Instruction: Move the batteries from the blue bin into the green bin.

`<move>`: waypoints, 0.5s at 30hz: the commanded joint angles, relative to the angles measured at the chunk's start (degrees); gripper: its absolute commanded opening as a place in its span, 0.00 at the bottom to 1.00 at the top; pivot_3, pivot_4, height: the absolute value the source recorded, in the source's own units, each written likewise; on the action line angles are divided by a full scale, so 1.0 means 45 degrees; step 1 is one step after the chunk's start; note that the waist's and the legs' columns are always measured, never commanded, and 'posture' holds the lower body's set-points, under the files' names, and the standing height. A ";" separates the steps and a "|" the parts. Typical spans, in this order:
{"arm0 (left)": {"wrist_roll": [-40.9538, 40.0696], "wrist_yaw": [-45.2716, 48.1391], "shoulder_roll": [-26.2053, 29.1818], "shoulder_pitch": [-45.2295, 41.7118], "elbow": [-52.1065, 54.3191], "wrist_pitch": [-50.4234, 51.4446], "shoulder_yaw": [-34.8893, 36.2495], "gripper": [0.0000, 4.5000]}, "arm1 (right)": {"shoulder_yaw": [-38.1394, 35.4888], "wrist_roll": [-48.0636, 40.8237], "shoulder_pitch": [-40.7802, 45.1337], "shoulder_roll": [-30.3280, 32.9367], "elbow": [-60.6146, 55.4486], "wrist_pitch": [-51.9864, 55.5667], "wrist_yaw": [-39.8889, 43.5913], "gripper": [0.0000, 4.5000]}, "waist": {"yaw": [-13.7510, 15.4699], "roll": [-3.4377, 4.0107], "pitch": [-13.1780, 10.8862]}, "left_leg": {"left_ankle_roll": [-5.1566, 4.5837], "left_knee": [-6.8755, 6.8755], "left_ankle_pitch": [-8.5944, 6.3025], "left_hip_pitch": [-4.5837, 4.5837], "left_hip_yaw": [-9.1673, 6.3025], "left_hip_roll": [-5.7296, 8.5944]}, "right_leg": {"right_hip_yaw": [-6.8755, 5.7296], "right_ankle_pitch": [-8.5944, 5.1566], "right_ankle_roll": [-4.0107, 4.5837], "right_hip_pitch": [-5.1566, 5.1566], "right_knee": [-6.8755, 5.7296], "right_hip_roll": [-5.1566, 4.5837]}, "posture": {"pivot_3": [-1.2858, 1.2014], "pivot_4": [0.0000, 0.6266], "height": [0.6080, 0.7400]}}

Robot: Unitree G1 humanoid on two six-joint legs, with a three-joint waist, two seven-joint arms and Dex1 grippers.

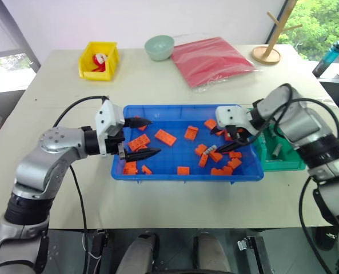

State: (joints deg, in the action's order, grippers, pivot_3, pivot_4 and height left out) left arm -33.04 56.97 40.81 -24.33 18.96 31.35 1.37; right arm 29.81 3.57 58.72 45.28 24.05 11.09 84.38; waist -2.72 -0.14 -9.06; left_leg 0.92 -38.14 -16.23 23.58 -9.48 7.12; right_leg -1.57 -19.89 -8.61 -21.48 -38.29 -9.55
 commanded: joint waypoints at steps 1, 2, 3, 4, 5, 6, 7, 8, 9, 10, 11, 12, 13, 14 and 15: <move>-0.0260 -0.0270 0.0309 0.0252 0.0735 0.0168 0.0668 1.00 | 0.0061 0.0615 0.0448 -0.0476 0.0815 -0.0806 0.0257 0.74 | 0.0007 0.0000 0.0000 | 0.0000 0.0000 0.0000 0.0000 -0.0003 0.0000 | 0.0000 0.0000 0.0000 0.0000 -0.0001 0.0001 | 0.52 0.24 0.82; -0.0297 -0.0320 0.0343 0.0316 0.0803 0.0212 0.0730 1.00 | 0.0055 0.0726 0.0461 -0.0595 0.1008 -0.0944 0.0303 0.74 | 0.0008 0.0000 0.0000 | 0.0000 -0.0002 0.0000 -0.0001 -0.0003 0.0001 | 0.0000 0.0000 0.0000 0.0002 -0.0001 0.0001 | 0.52 0.24 0.82; -0.0326 -0.0367 0.0368 0.0362 0.0861 0.0249 0.0778 1.00 | 0.0041 0.0826 0.0458 -0.0678 0.1150 -0.1095 0.0338 0.74 | 0.0018 0.0000 0.0000 | 0.0000 -0.0002 0.0000 -0.0001 -0.0002 0.0002 | 0.0001 0.0000 0.0000 0.0002 0.0000 0.0000 | 0.52 0.24 0.82; -0.0345 -0.0408 0.0381 0.0395 0.0913 0.0281 0.0813 1.00 | 0.0009 0.0905 0.0436 -0.0727 0.1231 -0.1216 0.0382 0.74 | 0.0042 0.0000 0.0000 | 0.0000 -0.0003 0.0000 0.0000 -0.0003 0.0002 | 0.0000 0.0000 0.0000 0.0003 0.0000 0.0000 | 0.52 0.24 0.82; -0.0355 -0.0430 0.0397 0.0417 0.0936 0.0299 0.0845 1.00 | -0.0025 0.0945 0.0394 -0.0768 0.1231 -0.1263 0.0464 0.74 | 0.0051 0.0000 0.0000 | 0.0001 -0.0003 0.0000 -0.0001 -0.0006 0.0003 | 0.0000 0.0000 0.0000 0.0003 0.0000 0.0000 | 0.52 0.24 0.82; -0.0362 -0.0440 0.0409 0.0426 0.0940 0.0306 0.0867 1.00 | -0.0071 0.0942 0.0352 -0.0799 0.1164 -0.1236 0.0564 0.74 | 0.0050 0.0000 0.0000 | 0.0001 -0.0005 0.0000 -0.0001 -0.0012 0.0005 | -0.0001 0.0000 0.0000 0.0007 0.0000 0.0000 | 0.52 0.24 0.82; -0.0365 -0.0446 0.0421 0.0410 0.0914 0.0310 0.0886 1.00 | -0.0122 0.0945 0.0315 -0.0815 0.1031 -0.1182 0.0640 0.74 | 0.0048 0.0000 0.0000 | 0.0000 -0.0006 0.0000 -0.0001 -0.0012 0.0006 | -0.0001 0.0000 0.0000 0.0009 0.0001 -0.0001 | 0.52 0.24 0.82; -0.0376 -0.0468 0.0425 0.0394 0.0910 0.0328 0.0893 1.00 | -0.0185 0.0949 0.0279 -0.0806 0.0899 -0.1167 0.0691 0.74 | 0.0045 0.0000 0.0000 | 0.0000 -0.0007 0.0000 -0.0001 -0.0012 0.0007 | 0.0000 0.0000 0.0000 0.0009 0.0001 -0.0001 | 0.52 0.24 0.82; -0.0389 -0.0489 0.0427 0.0369 0.0897 0.0340 0.0891 1.00 | -0.0244 0.0961 0.0267 -0.0799 0.0809 -0.1149 0.0715 0.74 | 0.0039 0.0000 0.0000 | 0.0001 -0.0006 0.0000 -0.0001 -0.0012 0.0007 | -0.0001 0.0000 0.0000 0.0009 0.0000 0.0000 | 0.52 0.24 0.82; -0.0398 -0.0512 0.0420 0.0347 0.0888 0.0347 0.0878 1.00 | -0.0305 0.0959 0.0262 -0.0783 0.0718 -0.1087 0.0741 0.74 | 0.0031 0.0000 0.0000 | 0.0001 -0.0006 0.0000 -0.0001 -0.0012 0.0007 | -0.0001 0.0000 0.0000 0.0007 0.0000 0.0000 | 0.52 0.24 0.82; -0.0391 -0.0523 0.0404 0.0313 0.0853 0.0331 0.0846 1.00 | -0.0353 0.0949 0.0253 -0.0776 0.0660 -0.1009 0.0778 0.74 | 0.0028 0.0000 0.0000 | 0.0001 -0.0004 0.0000 -0.0001 -0.0012 0.0007 | -0.0001 0.0000 0.0000 0.0006 0.0000 0.0000 | 0.52 0.24 0.82; -0.0395 -0.0538 0.0387 0.0289 0.0833 0.0317 0.0816 1.00 | -0.0386 0.0940 0.0227 -0.0762 0.0598 -0.0931 0.0815 0.74 | 0.0028 0.0000 0.0000 | 0.0001 -0.0004 0.0000 -0.0001 -0.0011 0.0006 | -0.0001 0.0000 0.0000 0.0005 -0.0001 0.0000 | 0.52 0.24 0.82; -0.0397 -0.0544 0.0368 0.0261 0.0805 0.0298 0.0785 1.00 | -0.0396 0.0947 0.0179 -0.0749 0.0545 -0.0897 0.0832 0.74 | 0.0027 0.0000 0.0000 | 0.0001 -0.0004 0.0000 -0.0001 -0.0011 0.0006 | -0.0001 0.0000 0.0000 0.0005 -0.0001 0.0000 | 0.52 0.24 0.82; -0.0389 -0.0533 0.0339 0.0206 0.0747 0.0265 0.0744 1.00 | -0.0363 0.0994 0.0107 -0.0744 0.0518 -0.0895 0.0823 0.74 | 0.0028 0.0000 0.0000 | 0.0001 -0.0004 0.0000 -0.0001 -0.0011 0.0006 | -0.0001 0.0000 0.0000 0.0004 -0.0001 0.0000 | 0.52 0.24 0.82; -0.0386 -0.0533 0.0312 0.0157 0.0715 0.0251 0.0707 1.00 | -0.0324 0.1047 0.0028 -0.0728 0.0478 -0.0896 0.0816 0.74 | 0.0028 0.0000 0.0000 | 0.0001 -0.0003 0.0000 -0.0001 -0.0011 0.0006 | -0.0001 0.0000 0.0000 0.0004 -0.0001 0.0000 | 0.52 0.24 0.82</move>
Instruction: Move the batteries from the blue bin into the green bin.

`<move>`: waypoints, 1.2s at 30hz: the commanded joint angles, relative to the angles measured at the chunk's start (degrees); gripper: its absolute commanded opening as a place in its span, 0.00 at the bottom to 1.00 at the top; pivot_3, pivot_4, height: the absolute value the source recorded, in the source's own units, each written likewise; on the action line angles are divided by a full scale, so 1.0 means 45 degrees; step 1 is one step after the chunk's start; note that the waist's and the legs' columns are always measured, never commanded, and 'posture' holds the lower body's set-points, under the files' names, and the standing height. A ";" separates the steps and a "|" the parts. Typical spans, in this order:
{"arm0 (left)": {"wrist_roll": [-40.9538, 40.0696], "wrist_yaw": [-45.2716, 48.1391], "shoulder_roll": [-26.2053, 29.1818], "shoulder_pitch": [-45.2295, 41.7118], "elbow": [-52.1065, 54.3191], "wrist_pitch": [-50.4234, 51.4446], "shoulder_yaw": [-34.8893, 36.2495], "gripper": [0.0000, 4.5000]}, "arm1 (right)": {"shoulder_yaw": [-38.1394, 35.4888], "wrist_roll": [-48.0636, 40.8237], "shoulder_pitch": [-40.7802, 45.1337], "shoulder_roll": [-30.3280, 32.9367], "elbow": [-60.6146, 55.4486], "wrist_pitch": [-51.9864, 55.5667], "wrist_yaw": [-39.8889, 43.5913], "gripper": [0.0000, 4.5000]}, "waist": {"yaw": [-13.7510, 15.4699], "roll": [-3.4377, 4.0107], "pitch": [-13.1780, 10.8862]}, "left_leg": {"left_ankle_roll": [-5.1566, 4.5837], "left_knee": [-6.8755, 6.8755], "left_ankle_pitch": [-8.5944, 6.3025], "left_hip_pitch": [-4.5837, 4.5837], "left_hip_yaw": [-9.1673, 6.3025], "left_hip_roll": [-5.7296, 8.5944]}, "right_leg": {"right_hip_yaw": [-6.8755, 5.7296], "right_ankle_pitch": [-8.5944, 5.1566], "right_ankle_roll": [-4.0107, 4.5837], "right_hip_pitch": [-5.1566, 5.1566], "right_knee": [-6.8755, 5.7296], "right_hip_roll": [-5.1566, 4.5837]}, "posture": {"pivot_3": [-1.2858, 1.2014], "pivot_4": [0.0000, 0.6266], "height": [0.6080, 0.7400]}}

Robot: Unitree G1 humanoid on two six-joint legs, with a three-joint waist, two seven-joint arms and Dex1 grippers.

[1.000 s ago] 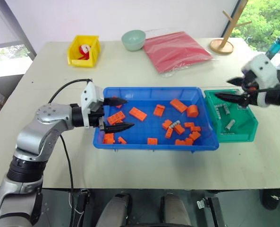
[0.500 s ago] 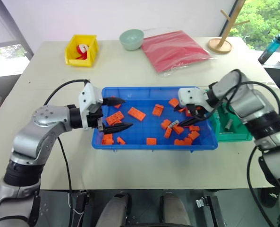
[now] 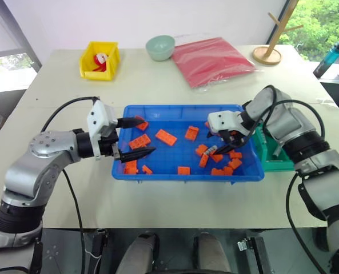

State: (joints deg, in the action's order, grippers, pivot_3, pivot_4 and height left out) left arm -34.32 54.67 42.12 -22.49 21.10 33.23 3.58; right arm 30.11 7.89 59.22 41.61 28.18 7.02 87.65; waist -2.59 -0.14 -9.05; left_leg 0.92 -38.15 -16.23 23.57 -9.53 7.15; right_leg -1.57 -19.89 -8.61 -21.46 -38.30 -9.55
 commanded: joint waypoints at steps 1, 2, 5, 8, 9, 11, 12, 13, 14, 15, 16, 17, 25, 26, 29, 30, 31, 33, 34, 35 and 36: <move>-0.0085 -0.0004 -0.0011 -0.0352 0.0147 -0.0191 0.0170 1.00 | -0.0326 0.0176 -0.0145 0.0047 -0.0460 0.0062 0.0039 0.74 | 0.0001 0.0000 0.0000 | 0.0000 0.0000 0.0000 0.0000 -0.0001 0.0000 | 0.0000 0.0000 0.0000 0.0000 0.0000 0.0000 | 0.52 0.24 0.82; -0.0074 0.0009 -0.0032 -0.0420 0.0084 -0.0204 0.0141 1.00 | -0.0293 0.0244 -0.0185 0.0013 -0.0478 0.0107 0.0009 0.74 | 0.0001 0.0000 0.0000 | 0.0000 0.0000 0.0000 0.0000 0.0001 0.0000 | 0.0001 0.0000 0.0000 0.0000 -0.0001 0.0000 | 0.52 0.24 0.82; -0.0046 0.0060 -0.0081 -0.0567 -0.0037 -0.0230 0.0071 1.00 | -0.0111 0.0690 -0.0246 -0.0158 -0.0709 0.0351 -0.0343 0.74 | 0.0004 0.0000 0.0000 | 0.0000 -0.0002 0.0000 0.0000 0.0001 0.0000 | 0.0001 0.0000 0.0000 0.0002 -0.0001 0.0000 | 0.52 0.24 0.82; -0.0003 0.0137 -0.0111 -0.0672 -0.0173 -0.0280 0.0027 1.00 | 0.0063 0.0878 -0.0509 -0.0357 -0.1729 0.1181 -0.0277 0.74 | 0.0004 -0.0001 0.0001 | 0.0000 -0.0002 0.0000 0.0000 0.0000 0.0000 | 0.0000 0.0000 0.0000 0.0002 -0.0002 0.0000 | 0.52 0.24 0.82; 0.0011 0.0144 -0.0124 -0.0705 -0.0208 -0.0292 0.0005 1.00 | 0.0090 0.0911 -0.0601 -0.0397 -0.2032 0.1422 -0.0219 0.74 | 0.0003 -0.0001 0.0001 | 0.0000 -0.0002 0.0000 0.0000 0.0000 0.0000 | 0.0000 0.0000 0.0000 0.0002 -0.0002 0.0000 | 0.52 0.24 0.82; 0.0024 0.0159 -0.0138 -0.0738 -0.0267 -0.0331 -0.0001 1.00 | 0.0204 0.1167 -0.0755 -0.0442 -0.2339 0.1395 -0.0279 0.74 | 0.0004 -0.0001 0.0000 | 0.0000 -0.0002 0.0000 0.0000 0.0001 0.0000 | 0.0001 0.0000 0.0000 0.0000 -0.0006 0.0000 | 0.52 0.24 0.82; 0.0025 0.0152 -0.0146 -0.0748 -0.0270 -0.0335 -0.0007 1.00 | 0.0225 0.1284 -0.0807 -0.0440 -0.2395 0.1318 -0.0327 0.74 | 0.0003 -0.0001 0.0001 | 0.0000 -0.0002 0.0000 0.0000 0.0001 0.0000 | 0.0001 0.0000 0.0000 -0.0002 -0.0006 -0.0001 | 0.52 0.24 0.82; 0.0009 0.0148 -0.0142 -0.0741 -0.0268 -0.0334 0.0016 1.00 | 0.0246 0.1374 -0.0859 -0.0442 -0.2476 0.1369 -0.0329 0.74 | 0.0003 -0.0001 0.0001 | 0.0000 -0.0002 0.0000 0.0000 0.0001 0.0001 | 0.0002 0.0000 0.0000 -0.0002 -0.0007 -0.0001 | 0.52 0.24 0.82; -0.0006 0.0151 -0.0130 -0.0726 -0.0268 -0.0337 0.0042 1.00 | 0.0246 0.1420 -0.0897 -0.0444 -0.2554 0.1413 -0.0306 0.74 | 0.0004 -0.0002 0.0001 | 0.0000 -0.0003 0.0000 0.0000 -0.0001 0.0001 | 0.0001 0.0000 0.0000 0.0000 -0.0009 0.0000 | 0.52 0.24 0.82; -0.0016 0.0145 -0.0126 -0.0725 -0.0262 -0.0331 0.0053 1.00 | 0.0230 0.1446 -0.0926 -0.0440 -0.2612 0.1451 -0.0272 0.74 | 0.0003 -0.0002 0.0001 | 0.0000 -0.0003 0.0000 0.0000 -0.0002 0.0001 | 0.0001 0.0000 0.0000 0.0000 -0.0009 0.0000 | 0.52 0.24 0.82; -0.0028 0.0145 -0.0115 -0.0704 -0.0261 -0.0332 0.0082 1.00 | 0.0221 0.1472 -0.0954 -0.0454 -0.2656 0.1459 -0.0253 0.74 | 0.0006 -0.0002 0.0001 | 0.0000 -0.0003 0.0000 0.0000 -0.0001 0.0001 | 0.0002 0.0000 0.0000 -0.0001 -0.0008 0.0000 | 0.52 0.24 0.82; -0.0032 0.0142 -0.0108 -0.0688 -0.0260 -0.0336 0.0099 1.00 | 0.0206 0.1499 -0.0971 -0.0488 -0.2651 0.1457 -0.0266 0.74 | 0.0007 -0.0002 0.0001 | 0.0000 -0.0003 0.0000 0.0000 -0.0002 0.0001 | 0.0002 0.0000 0.0000 -0.0001 -0.0009 0.0000 | 0.52 0.24 0.82; -0.0030 0.0120 -0.0081 -0.0636 -0.0242 -0.0358 0.0154 1.00 | 0.0140 0.1752 -0.0860 -0.0662 -0.1319 0.0854 -0.0676 0.62 | 0.0004 -0.0007 0.0004 | 0.0000 -0.0004 0.0000 -0.0006 -0.0002 0.0001 | 0.0001 0.0000 0.0000 0.0007 -0.0008 0.0000 | 0.52 0.24 0.82; -0.0024 0.0134 -0.0072 -0.0632 -0.0262 -0.0371 0.0160 1.00 | 0.0114 0.1773 -0.0823 -0.0663 -0.1164 0.0753 -0.0707 0.56 | 0.0006 -0.0008 0.0005 | 0.0000 -0.0004 0.0000 -0.0008 -0.0002 0.0001 | 0.0001 0.0000 0.0000 0.0009 -0.0007 0.0000 | 0.52 0.24 0.82; -0.0009 0.0171 -0.0057 -0.0615 -0.0290 -0.0393 0.0150 1.00 | 0.0007 0.1717 -0.0819 -0.0590 -0.1067 0.0652 -0.0620 0.24 | 0.0002 -0.0009 0.0005 | 0.0000 -0.0005 0.0000 -0.0010 -0.0002 0.0001 | 0.0001 0.0000 0.0000 0.0010 -0.0007 0.0000 | 0.52 0.24 0.82; 0.0010 0.0190 -0.0054 -0.0595 -0.0297 -0.0418 0.0131 1.00 | -0.0075 0.1679 -0.0859 -0.0549 -0.1136 0.0675 -0.0628 0.13 | 0.0000 -0.0009 0.0006 | 0.0000 -0.0005 0.0000 -0.0010 -0.0002 0.0001 | 0.0001 0.0000 0.0000 0.0010 -0.0007 0.0000 | 0.52 0.24 0.82; 0.0028 0.0206 -0.0053 -0.0573 -0.0303 -0.0443 0.0114 1.00 | -0.0167 0.1632 -0.0908 -0.0504 -0.1235 0.0707 -0.0640 0.02 | 0.0000 -0.0009 0.0006 | 0.0000 -0.0005 0.0000 -0.0010 -0.0001 0.0001 | 0.0001 0.0000 0.0000 0.0009 -0.0007 0.0000 | 0.52 0.24 0.82; 0.0068 0.0237 -0.0047 -0.0518 -0.0337 -0.0511 0.0076 1.00 | -0.0453 0.1430 -0.1065 -0.0388 -0.1582 0.0908 -0.0686 0.01 | 0.0006 -0.0009 0.0006 | 0.0000 -0.0005 0.0000 -0.0010 -0.0001 0.0000 | 0.0001 0.0000 0.0000 0.0009 -0.0008 0.0000 | 0.52 0.24 0.82; 0.0077 0.0253 -0.0036 -0.0494 -0.0348 -0.0529 0.0066 1.00 | -0.0649 0.1315 -0.1162 -0.0309 -0.1829 0.1097 -0.0742 0.01 | 0.0016 -0.0009 0.0006 | 0.0000 -0.0005 0.0000 -0.0010 -0.0001 0.0001 | 0.0001 0.0000 0.0000 0.0009 -0.0009 0.0000 | 0.52 0.24 0.82; 0.0079 0.0283 -0.0010 -0.0444 -0.0339 -0.0541 0.0070 1.00 | -0.0973 0.1149 -0.1302 -0.0169 -0.2214 0.1407 -0.0830 0.01 | 0.0018 -0.0008 0.0006 | 0.0000 -0.0005 0.0000 -0.0009 -0.0002 0.0001 | 0.0001 0.0000 0.0000 0.0009 -0.0008 -0.0001 | 0.52 0.24 0.82; 0.0072 0.0314 0.0022 -0.0383 -0.0315 -0.0549 0.0090 1.00 | -0.1309 0.0968 -0.1439 -0.0009 -0.2616 0.1734 -0.0886 0.01 | 0.0018 -0.0008 0.0005 | 0.0000 -0.0006 0.0000 -0.0009 -0.0001 0.0002 | 0.0002 0.0000 0.0000 0.0008 -0.0009 -0.0002 | 0.52 0.24 0.82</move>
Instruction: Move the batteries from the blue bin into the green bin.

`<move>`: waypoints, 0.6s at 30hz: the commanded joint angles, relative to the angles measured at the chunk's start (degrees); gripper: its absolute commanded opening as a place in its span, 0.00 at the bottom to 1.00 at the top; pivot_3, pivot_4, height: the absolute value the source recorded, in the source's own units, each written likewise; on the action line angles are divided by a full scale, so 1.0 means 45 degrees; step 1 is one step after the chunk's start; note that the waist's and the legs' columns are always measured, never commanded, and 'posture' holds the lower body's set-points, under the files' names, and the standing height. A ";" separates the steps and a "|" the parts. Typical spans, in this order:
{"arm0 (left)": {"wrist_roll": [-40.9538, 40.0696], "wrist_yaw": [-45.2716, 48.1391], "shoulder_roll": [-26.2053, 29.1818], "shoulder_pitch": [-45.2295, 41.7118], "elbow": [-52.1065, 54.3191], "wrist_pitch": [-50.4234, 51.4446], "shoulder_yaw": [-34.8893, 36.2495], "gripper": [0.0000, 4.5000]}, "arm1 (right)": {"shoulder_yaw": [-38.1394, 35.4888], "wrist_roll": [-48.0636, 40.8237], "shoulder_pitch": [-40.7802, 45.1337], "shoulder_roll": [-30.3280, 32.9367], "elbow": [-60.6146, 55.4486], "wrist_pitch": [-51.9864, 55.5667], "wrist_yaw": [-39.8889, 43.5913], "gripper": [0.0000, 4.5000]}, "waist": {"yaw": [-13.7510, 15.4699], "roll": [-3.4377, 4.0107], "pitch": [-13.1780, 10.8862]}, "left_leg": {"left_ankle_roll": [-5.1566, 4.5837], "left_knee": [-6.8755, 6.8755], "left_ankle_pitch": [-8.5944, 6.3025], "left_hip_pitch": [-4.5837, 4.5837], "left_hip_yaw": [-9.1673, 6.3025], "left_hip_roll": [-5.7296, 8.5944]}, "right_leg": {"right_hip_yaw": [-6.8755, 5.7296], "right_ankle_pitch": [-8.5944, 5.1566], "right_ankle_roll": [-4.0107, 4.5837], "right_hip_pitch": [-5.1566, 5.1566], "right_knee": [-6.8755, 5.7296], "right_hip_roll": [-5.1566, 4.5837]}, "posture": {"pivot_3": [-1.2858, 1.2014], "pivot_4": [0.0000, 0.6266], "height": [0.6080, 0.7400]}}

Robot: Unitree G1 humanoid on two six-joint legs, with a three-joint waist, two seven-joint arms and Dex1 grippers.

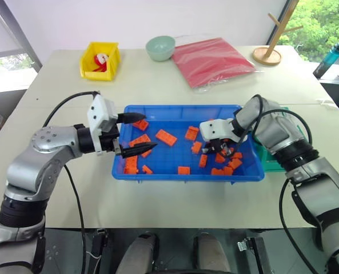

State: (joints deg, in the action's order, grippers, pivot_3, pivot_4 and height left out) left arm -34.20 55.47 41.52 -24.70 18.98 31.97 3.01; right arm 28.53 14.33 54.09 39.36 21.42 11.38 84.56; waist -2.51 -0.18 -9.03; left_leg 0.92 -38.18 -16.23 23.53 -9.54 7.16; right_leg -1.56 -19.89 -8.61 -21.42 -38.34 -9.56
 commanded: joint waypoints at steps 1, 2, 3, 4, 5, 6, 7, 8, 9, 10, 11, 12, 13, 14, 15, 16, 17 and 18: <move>0.0020 0.0181 0.0205 0.0185 0.0192 -0.0254 0.0259 1.00 | -0.1463 -0.0757 -0.0463 0.0742 -0.1649 0.1247 -0.0246 0.01 | 0.0016 0.0000 0.0000 | 0.0000 0.0001 0.0000 0.0003 -0.0001 0.0001 | 0.0000 0.0000 0.0000 -0.0001 0.0001 0.0000 | 0.52 0.24 0.82; -0.0010 0.0232 0.0254 0.0259 0.0230 -0.0242 0.0308 1.00 | -0.1963 -0.1047 -0.0610 0.0981 -0.2163 0.1800 -0.0325 0.01 | 0.0020 0.0001 -0.0001 | 0.0000 0.0001 0.0000 0.0003 -0.0001 0.0001 | 0.0000 0.0000 0.0000 -0.0002 0.0000 -0.0001 | 0.52 0.24 0.82; -0.0058 0.0280 0.0311 0.0331 0.0262 -0.0213 0.0365 1.00 | -0.2611 -0.1421 -0.0744 0.1279 -0.2700 0.2559 -0.0449 0.01 | 0.0021 0.0003 -0.0002 | 0.0000 0.0001 0.0000 0.0007 0.0000 0.0002 | 0.0000 0.0000 0.0000 -0.0005 0.0000 -0.0002 | 0.52 0.24 0.82; -0.0120 0.0325 0.0366 0.0413 0.0296 -0.0182 0.0432 1.00 | -0.3225 -0.1751 -0.0880 0.1540 -0.3185 0.3263 -0.0622 0.01 | 0.0018 0.0004 -0.0003 | 0.0000 0.0002 0.0000 0.0011 0.0000 0.0003 | 0.0001 0.0000 0.0000 -0.0007 0.0001 -0.0003 | 0.52 0.24 0.82; -0.0186 0.0367 0.0417 0.0487 0.0316 -0.0159 0.0493 1.00 | -0.3776 -0.2032 -0.0988 0.1762 -0.3555 0.3893 -0.0838 0.01 | 0.0014 0.0004 -0.0003 | 0.0000 0.0002 0.0000 0.0012 0.0001 0.0003 | 0.0001 0.0000 0.0000 -0.0010 0.0001 -0.0003 | 0.52 0.24 0.82; -0.0293 0.0426 0.0468 0.0582 0.0334 -0.0102 0.0568 1.00 | -0.4866 -0.2596 -0.1071 0.2076 -0.3727 0.4894 -0.1131 0.01 | 0.0019 0.0004 -0.0003 | 0.0000 0.0004 0.0000 0.0012 0.0003 0.0002 | 0.0001 0.0000 0.0000 -0.0012 0.0002 -0.0003 | 0.52 0.24 0.82; -0.0370 0.0477 0.0507 0.0666 0.0354 -0.0071 0.0634 1.00 | -0.5596 -0.3011 -0.1160 0.2284 -0.3898 0.5625 -0.1363 0.01 | 0.0024 0.0004 -0.0003 | 0.0000 0.0004 0.0000 0.0013 0.0003 0.0001 | 0.0001 0.0000 0.0000 -0.0010 0.0002 -0.0003 | 0.52 0.24 0.82; -0.0436 0.0563 0.0556 0.0754 0.0360 -0.0056 0.0695 1.00 | -0.6376 -0.3404 -0.1145 0.2548 -0.3957 0.6825 -0.1620 0.01 | 0.0029 0.0004 -0.0003 | 0.0000 0.0004 0.0000 0.0013 0.0004 0.0001 | 0.0001 0.0000 0.0000 -0.0009 0.0002 -0.0003 | 0.52 0.24 0.82; -0.0478 0.0681 0.0601 0.0833 0.0340 -0.0060 0.0697 1.00 | -0.7213 -0.3646 -0.1271 0.2947 -0.3872 0.7721 -0.1980 0.01 | 0.0030 0.0004 -0.0002 | -0.0001 0.0004 0.0000 0.0012 0.0003 0.0001 | 0.0001 0.0000 0.0000 -0.0006 0.0003 -0.0003 | 0.52 0.24 0.82; -0.0498 0.0775 0.0639 0.0886 0.0315 -0.0096 0.0676 1.00 | -0.7760 -0.3786 -0.1435 0.3295 -0.3862 0.8396 -0.2277 0.01 | 0.0051 0.0004 -0.0003 | -0.0001 0.0005 0.0000 0.0013 0.0005 0.0001 | 0.0002 0.0000 0.0000 -0.0005 0.0006 -0.0005 | 0.52 0.24 0.82; -0.0539 0.0895 0.0673 0.0915 0.0288 -0.0135 0.0630 1.00 | -0.8279 -0.3936 -0.1692 0.3627 -0.3881 0.9025 -0.2571 0.01 | 0.0117 0.0004 -0.0003 | -0.0001 0.0006 0.0000 0.0013 0.0006 0.0002 | 0.0002 0.0000 0.0000 -0.0004 0.0008 -0.0008 | 0.52 0.24 0.82; -0.0567 0.0988 0.0699 0.0938 0.0266 -0.0168 0.0614 1.00 | -0.8551 -0.4101 -0.1901 0.3835 -0.3986 0.9408 -0.2811 0.01 | 0.0154 0.0004 -0.0003 | -0.0001 0.0007 0.0000 0.0013 0.0005 0.0003 | 0.0001 0.0000 0.0000 -0.0003 0.0008 -0.0009 | 0.52 0.24 0.82; -0.0604 0.1097 0.0715 0.0930 0.0244 -0.0175 0.0591 1.00 | -0.8769 -0.4271 -0.2219 0.4010 -0.4237 0.9759 -0.2979 0.01 | 0.0160 0.0004 -0.0003 | -0.0001 0.0005 0.0000 0.0013 0.0008 0.0003 | 0.0001 0.0000 0.0000 -0.0002 0.0010 -0.0009 | 0.52 0.24 0.82; -0.0646 0.1200 0.0712 0.0873 0.0224 -0.0154 0.0544 1.00 | -0.8949 -0.4412 -0.2690 0.4205 -0.4526 0.9953 -0.3090 0.01 | 0.0160 0.0004 -0.0003 | -0.0001 0.0007 -0.0001 0.0013 0.0015 0.0002 | 0.0002 0.0000 0.0001 -0.0004 0.0015 -0.0012 | 0.52 0.24 0.82; -0.0665 0.1277 0.0707 0.0835 0.0207 -0.0140 0.0522 1.00 | -0.9050 -0.4567 -0.3035 0.4344 -0.4774 1.0080 -0.3207 0.01 | 0.0163 0.0004 -0.0002 | -0.0001 0.0007 -0.0001 0.0012 0.0016 -0.0001 | 0.0003 0.0000 0.0001 -0.0003 0.0019 -0.0011 | 0.52 0.24 0.82; -0.0711 0.1387 0.0697 0.0727 0.0192 -0.0093 0.0451 1.00 | -0.9146 -0.4611 -0.3539 0.4461 -0.4990 1.0113 -0.3415 0.01 | 0.0116 0.0005 -0.0002 | -0.0002 0.0006 -0.0001 0.0011 0.0021 -0.0004 | 0.0003 0.0000 0.0000 -0.0002 0.0017 -0.0011 | 0.52 0.24 0.82; -0.0739 0.1486 0.0688 0.0628 0.0180 -0.0057 0.0388 1.00 | -0.9183 -0.4629 -0.3969 0.4549 -0.5124 1.0076 -0.3642 0.01 | 0.0082 0.0005 -0.0002 | -0.0002 0.0008 -0.0001 0.0010 0.0038 -0.0007 | 0.0006 0.0000 0.0000 -0.0006 0.0017 -0.0015 | 0.52 0.24 0.82; -0.0755 0.1591 0.0686 0.0512 0.0159 -0.0027 0.0313 1.00 | -0.9294 -0.4758 -0.4363 0.4526 -0.5203 1.0129 -0.3837 0.12 | 0.0066 0.0005 -0.0002 | -0.0002 0.0009 -0.0001 0.0010 0.0039 -0.0008 | 0.0006 0.0000 0.0000 -0.0007 0.0015 -0.0017 | 0.52 0.24 0.82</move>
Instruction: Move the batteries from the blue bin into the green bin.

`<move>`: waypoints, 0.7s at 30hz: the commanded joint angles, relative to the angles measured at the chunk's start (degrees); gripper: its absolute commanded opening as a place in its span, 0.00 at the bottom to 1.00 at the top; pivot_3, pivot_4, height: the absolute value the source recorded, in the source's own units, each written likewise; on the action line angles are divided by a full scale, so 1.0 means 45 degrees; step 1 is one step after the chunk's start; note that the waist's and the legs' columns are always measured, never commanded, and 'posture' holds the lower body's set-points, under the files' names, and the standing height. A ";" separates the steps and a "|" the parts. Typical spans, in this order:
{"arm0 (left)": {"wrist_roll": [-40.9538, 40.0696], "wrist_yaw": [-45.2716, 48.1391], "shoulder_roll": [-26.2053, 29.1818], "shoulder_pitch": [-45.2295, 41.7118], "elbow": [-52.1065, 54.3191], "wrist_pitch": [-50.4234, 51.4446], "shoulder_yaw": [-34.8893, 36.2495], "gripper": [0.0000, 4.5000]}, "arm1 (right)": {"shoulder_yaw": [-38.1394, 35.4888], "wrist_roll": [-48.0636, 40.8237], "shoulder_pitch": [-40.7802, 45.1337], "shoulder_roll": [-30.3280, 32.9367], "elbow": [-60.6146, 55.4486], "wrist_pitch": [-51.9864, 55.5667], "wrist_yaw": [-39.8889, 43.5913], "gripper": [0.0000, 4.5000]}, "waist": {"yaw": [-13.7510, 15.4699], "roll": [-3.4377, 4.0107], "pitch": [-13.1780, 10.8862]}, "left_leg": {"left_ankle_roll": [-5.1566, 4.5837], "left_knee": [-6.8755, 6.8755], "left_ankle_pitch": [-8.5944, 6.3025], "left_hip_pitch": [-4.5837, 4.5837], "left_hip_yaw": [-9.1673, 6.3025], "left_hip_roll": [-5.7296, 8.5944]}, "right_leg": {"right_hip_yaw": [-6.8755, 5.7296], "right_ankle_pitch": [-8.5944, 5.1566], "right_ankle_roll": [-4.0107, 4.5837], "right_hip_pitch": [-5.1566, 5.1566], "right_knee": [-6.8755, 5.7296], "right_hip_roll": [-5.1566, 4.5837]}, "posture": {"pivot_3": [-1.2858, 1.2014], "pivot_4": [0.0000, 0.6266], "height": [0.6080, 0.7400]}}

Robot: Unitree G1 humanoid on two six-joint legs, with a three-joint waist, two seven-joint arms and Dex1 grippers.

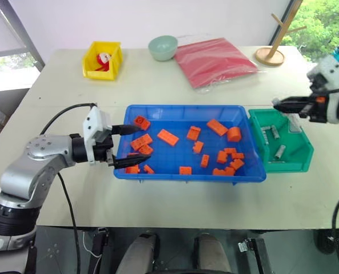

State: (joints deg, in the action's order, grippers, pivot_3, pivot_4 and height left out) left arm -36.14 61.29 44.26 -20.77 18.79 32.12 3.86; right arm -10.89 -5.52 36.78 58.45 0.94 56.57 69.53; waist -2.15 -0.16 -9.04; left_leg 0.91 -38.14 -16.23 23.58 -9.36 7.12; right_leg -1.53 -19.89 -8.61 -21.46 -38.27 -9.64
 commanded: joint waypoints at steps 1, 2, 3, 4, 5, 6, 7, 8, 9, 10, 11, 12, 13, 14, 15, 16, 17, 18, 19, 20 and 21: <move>-0.0335 0.0365 0.0080 -0.0440 0.0183 -0.0043 0.0070 1.00 | -0.0616 -0.0491 -0.0788 0.0277 -0.0712 0.0123 -0.0653 0.23 | -0.0022 0.0000 0.0000 | 0.0000 0.0000 0.0000 0.0000 0.0001 0.0000 | 0.0000 0.0000 0.0000 0.0000 -0.0004 -0.0001 | 0.52 0.24 0.82; -0.0366 0.0452 0.0117 -0.0492 0.0154 0.0011 0.0026 1.00 | -0.0728 -0.0700 -0.0941 0.0219 -0.0761 0.0295 -0.0803 0.32 | -0.0022 0.0000 0.0000 | 0.0000 0.0000 0.0000 0.0000 0.0005 0.0000 | 0.0000 0.0000 0.0000 0.0000 -0.0004 -0.0002 | 0.52 0.24 0.82; -0.0395 0.0566 0.0147 -0.0547 0.0137 0.0020 -0.0014 1.00 | -0.0776 -0.0816 -0.1105 0.0188 -0.0759 0.0256 -0.1014 0.43 | -0.0033 0.0001 0.0000 | 0.0000 0.0001 0.0000 0.0000 0.0007 0.0000 | 0.0000 0.0000 0.0000 0.0000 -0.0005 -0.0002 | 0.52 0.24 0.82; -0.0417 0.0636 0.0168 -0.0612 0.0110 0.0039 -0.0028 1.00 | -0.0747 -0.0783 -0.1239 0.0203 -0.0696 -0.0003 -0.1304 0.53 | -0.0042 0.0003 0.0001 | 0.0000 0.0000 0.0000 0.0000 0.0010 0.0000 | 0.0000 0.0000 0.0000 0.0000 -0.0005 -0.0003 | 0.52 0.24 0.82; -0.0427 0.0718 0.0190 -0.0660 0.0075 0.0045 -0.0025 1.00 | -0.0726 -0.0813 -0.1315 0.0232 -0.0653 -0.0170 -0.1516 0.65 | -0.0047 0.0003 0.0001 | 0.0000 0.0001 0.0000 -0.0001 0.0010 0.0000 | 0.0000 0.0000 0.0000 0.0000 -0.0006 -0.0002 | 0.52 0.24 0.82; -0.0429 0.0780 0.0209 -0.0681 0.0046 0.0043 -0.0004 1.00 | -0.0743 -0.0901 -0.1363 0.0281 -0.0650 -0.0302 -0.1629 0.77 | -0.0047 0.0003 0.0001 | 0.0000 0.0000 0.0000 -0.0002 0.0008 -0.0002 | 0.0000 0.0000 0.0000 0.0000 -0.0006 0.0001 | 0.52 0.24 0.82; -0.0440 0.0836 0.0244 -0.0690 0.0014 0.0054 0.0042 1.00 | -0.0880 -0.1113 -0.1412 0.0364 -0.0704 -0.0494 -0.1553 0.87 | -0.0046 0.0003 0.0001 | 0.0000 0.0000 0.0000 -0.0002 0.0007 -0.0002 | 0.0000 0.0000 0.0000 0.0000 -0.0006 0.0001 | 0.52 0.24 0.82; -0.0451 0.0899 0.0292 -0.0682 -0.0023 0.0064 0.0099 1.00 | -0.1047 -0.1369 -0.1463 0.0467 -0.0763 -0.0610 -0.1407 0.87 | -0.0046 0.0003 0.0001 | 0.0000 0.0000 0.0000 -0.0002 0.0006 -0.0002 | -0.0001 0.0000 0.0000 0.0001 -0.0006 0.0002 | 0.52 0.24 0.82; -0.0482 0.0980 0.0374 -0.0672 -0.0066 0.0080 0.0194 1.00 | -0.1347 -0.1699 -0.1555 0.0607 -0.0752 -0.0943 -0.1099 0.87 | -0.0047 0.0003 0.0001 | -0.0001 0.0000 0.0000 -0.0002 0.0006 -0.0002 | -0.0001 0.0000 0.0000 0.0001 -0.0006 0.0001 | 0.52 0.24 0.82; -0.0523 0.1065 0.0475 -0.0649 -0.0111 0.0099 0.0301 1.00 | -0.1680 -0.2012 -0.1704 0.0732 -0.0713 -0.1370 -0.0781 0.87 | -0.0035 0.0004 0.0000 | 0.0000 0.0000 0.0000 -0.0002 0.0007 -0.0002 | -0.0001 0.0000 0.0000 0.0001 -0.0005 0.0001 | 0.52 0.24 0.82; -0.0628 0.1132 0.0612 -0.0636 -0.0172 0.0174 0.0479 1.00 | -0.2097 -0.2349 -0.2004 0.0960 -0.0579 -0.1942 -0.0224 0.87 | -0.0010 0.0005 -0.0001 | 0.0000 0.0000 0.0000 -0.0001 0.0009 -0.0001 | -0.0001 0.0000 0.0000 0.0002 -0.0003 0.0000 | 0.52 0.24 0.82; -0.0758 0.1176 0.0754 -0.0649 -0.0233 0.0276 0.0648 1.00 | -0.2433 -0.2615 -0.2266 0.1203 -0.0361 -0.2507 0.0310 0.87 | 0.0037 0.0004 -0.0001 | -0.0001 -0.0001 0.0000 -0.0001 0.0007 0.0000 | -0.0001 0.0000 0.0000 0.0004 -0.0003 0.0001 | 0.52 0.24 0.82; -0.0849 0.1198 0.0845 -0.0662 -0.0272 0.0353 0.0754 1.00 | -0.2625 -0.2812 -0.2466 0.1385 -0.0197 -0.2898 0.0632 0.87 | 0.0055 0.0005 -0.0001 | -0.0001 -0.0001 0.0000 -0.0001 0.0005 0.0001 | -0.0002 0.0000 0.0000 0.0006 -0.0002 -0.0001 | 0.52 0.24 0.82; -0.0990 0.1353 0.1078 -0.0654 -0.0382 0.0437 0.1016 1.00 | -0.2879 -0.2945 -0.2781 0.1789 0.0327 -0.3463 0.1286 0.87 | 0.0058 0.0004 -0.0001 | -0.0002 -0.0004 -0.0001 -0.0002 0.0003 0.0002 | -0.0002 0.0000 0.0000 0.0009 -0.0001 0.0001 | 0.52 0.24 0.82; -0.1025 0.1530 0.1353 -0.0619 -0.0534 0.0446 0.1260 1.00 | -0.3087 -0.2972 -0.3107 0.2201 0.0974 -0.4051 0.1871 0.87 | 0.0067 0.0004 -0.0001 | -0.0002 -0.0004 -0.0001 -0.0002 0.0003 0.0002 | -0.0002 0.0000 0.0000 0.0011 0.0003 0.0002 | 0.52 0.24 0.82; -0.0808 0.1782 0.1719 -0.0501 -0.0744 0.0246 0.1403 1.00 | -0.3271 -0.2971 -0.3441 0.2577 0.1647 -0.4710 0.2460 0.87 | 0.0067 0.0003 -0.0001 | -0.0002 -0.0005 -0.0001 -0.0002 0.0001 0.0001 | -0.0004 0.0000 0.0000 0.0014 0.0008 0.0003 | 0.52 0.24 0.82; -0.0384 0.2148 0.2104 -0.0302 -0.1036 -0.0280 0.1495 1.00 | -0.3420 -0.2832 -0.3779 0.2910 0.2518 -0.5685 0.2929 0.87 | 0.0062 0.0003 -0.0002 | -0.0003 -0.0005 -0.0001 -0.0006 -0.0001 0.0001 | -0.0006 0.0000 0.0000 0.0019 0.0010 0.0004 | 0.52 0.24 0.82; -0.0069 0.2442 0.2387 -0.0141 -0.1279 -0.0711 0.1556 1.00 | -0.3503 -0.2648 -0.4054 0.3132 0.3374 -0.6812 0.3245 0.87 | 0.0046 0.0004 -0.0001 | -0.0004 -0.0001 -0.0002 -0.0008 0.0002 0.0001 | -0.0006 0.0000 0.0000 0.0019 0.0014 0.0004 | 0.52 0.24 0.82; -0.0015 0.2596 0.2625 -0.0095 -0.1570 -0.0809 0.1707 1.00 | -0.3528 -0.2563 -0.4271 0.3326 0.4163 -0.7589 0.3555 0.87 | 0.0017 0.0005 -0.0001 | -0.0003 0.0002 -0.0002 -0.0018 0.0004 0.0001 | -0.0006 0.0000 0.0000 0.0023 0.0014 0.0005 | 0.52 0.24 0.82; -0.0098 0.2650 0.2758 -0.0130 -0.1828 -0.0795 0.1891 1.00 | -0.3518 -0.2554 -0.4419 0.3485 0.4827 -0.8045 0.3806 0.87 | -0.0013 0.0008 -0.0002 | -0.0003 0.0007 -0.0002 -0.0030 0.0009 -0.0001 | -0.0006 0.0000 0.0000 0.0031 0.0016 0.0004 | 0.52 0.24 0.82; -0.0202 0.2671 0.2874 -0.0232 -0.2108 -0.0701 0.2079 1.00 | -0.3496 -0.2603 -0.4515 0.3582 0.5335 -0.8270 0.4034 0.87 | -0.0031 0.0011 -0.0004 | -0.0003 0.0009 -0.0002 -0.0033 0.0012 -0.0003 | -0.0006 0.0000 0.0000 0.0031 0.0016 0.0004 | 0.52 0.24 0.82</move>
State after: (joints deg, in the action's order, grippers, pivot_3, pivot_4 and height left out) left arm -36.75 72.53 56.08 -20.93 10.37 29.75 10.44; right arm -24.92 -17.02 16.32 72.71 22.05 23.14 85.38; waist -2.29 -0.11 -9.06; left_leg 0.90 -38.10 -16.24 23.43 -9.31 7.10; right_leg -1.56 -19.89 -8.61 -21.33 -38.20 -9.61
